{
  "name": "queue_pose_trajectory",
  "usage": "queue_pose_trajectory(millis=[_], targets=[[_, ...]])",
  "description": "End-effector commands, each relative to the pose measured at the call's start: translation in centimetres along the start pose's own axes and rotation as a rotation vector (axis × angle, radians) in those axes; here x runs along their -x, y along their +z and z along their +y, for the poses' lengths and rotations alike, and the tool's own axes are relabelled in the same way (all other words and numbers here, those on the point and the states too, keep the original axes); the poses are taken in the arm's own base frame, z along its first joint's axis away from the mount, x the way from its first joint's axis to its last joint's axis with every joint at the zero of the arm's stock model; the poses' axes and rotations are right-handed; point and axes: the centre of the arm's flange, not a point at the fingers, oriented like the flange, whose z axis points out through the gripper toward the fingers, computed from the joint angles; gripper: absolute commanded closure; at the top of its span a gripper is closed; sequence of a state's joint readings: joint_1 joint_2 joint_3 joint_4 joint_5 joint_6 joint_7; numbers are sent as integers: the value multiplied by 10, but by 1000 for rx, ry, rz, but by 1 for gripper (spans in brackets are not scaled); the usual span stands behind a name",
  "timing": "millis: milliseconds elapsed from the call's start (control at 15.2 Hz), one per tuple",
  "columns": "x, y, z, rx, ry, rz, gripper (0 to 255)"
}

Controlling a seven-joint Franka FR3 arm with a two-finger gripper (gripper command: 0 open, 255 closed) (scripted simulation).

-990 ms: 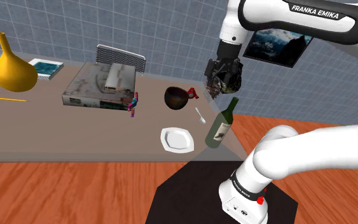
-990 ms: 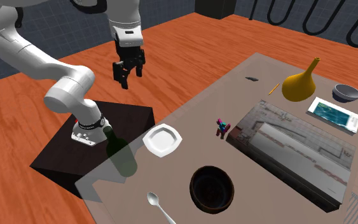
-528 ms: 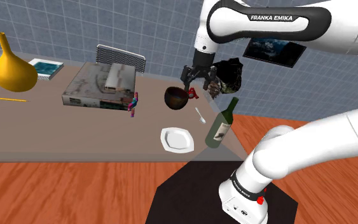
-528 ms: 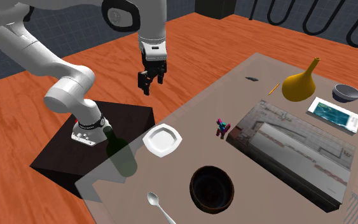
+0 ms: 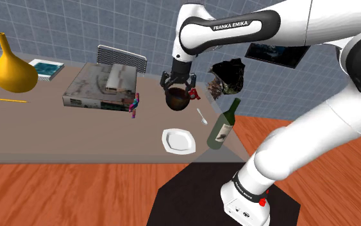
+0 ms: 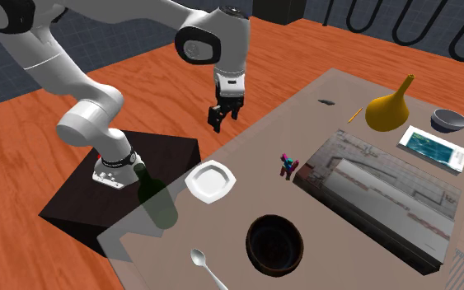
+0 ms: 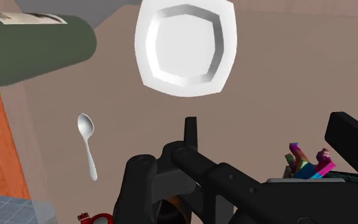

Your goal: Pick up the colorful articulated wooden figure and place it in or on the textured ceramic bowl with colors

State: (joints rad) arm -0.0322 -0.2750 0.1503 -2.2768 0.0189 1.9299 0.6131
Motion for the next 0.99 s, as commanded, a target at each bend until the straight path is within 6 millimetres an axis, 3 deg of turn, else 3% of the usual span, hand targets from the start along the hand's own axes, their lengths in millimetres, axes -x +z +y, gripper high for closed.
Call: queue_pose_trajectory(millis=[0, 924], targets=[[-17, 15, -16, -7, 39, -1, 0], [-143, 106, -109, -47, 298, -6, 0]])
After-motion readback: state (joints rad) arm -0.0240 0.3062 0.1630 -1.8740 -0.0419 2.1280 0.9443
